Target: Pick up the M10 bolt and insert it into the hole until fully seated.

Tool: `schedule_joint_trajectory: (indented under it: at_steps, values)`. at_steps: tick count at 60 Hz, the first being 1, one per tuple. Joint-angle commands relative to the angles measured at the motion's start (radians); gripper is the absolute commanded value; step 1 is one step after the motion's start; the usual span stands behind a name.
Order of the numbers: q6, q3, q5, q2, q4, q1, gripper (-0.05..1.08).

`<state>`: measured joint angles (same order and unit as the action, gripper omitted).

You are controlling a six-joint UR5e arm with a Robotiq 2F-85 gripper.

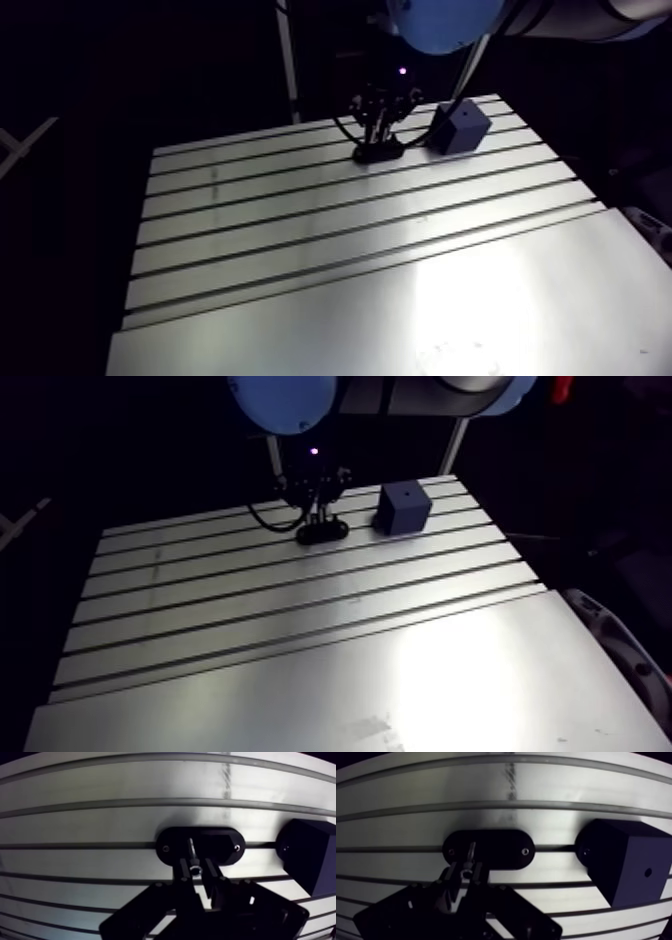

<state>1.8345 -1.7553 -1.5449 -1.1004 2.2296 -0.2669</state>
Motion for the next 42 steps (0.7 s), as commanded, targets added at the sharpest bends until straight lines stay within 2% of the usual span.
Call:
schedule_joint_trajectory:
  at_steps: [1, 11, 42]
  values:
    - [0.001, 0.0, 0.004, 0.0, -0.001, 0.001, 0.98]
    - [0.001, 0.005, 0.012, -0.003, -0.004, 0.001, 1.03]
    - [0.001, 0.009, 0.005, -0.036, -0.012, 0.0, 1.04]
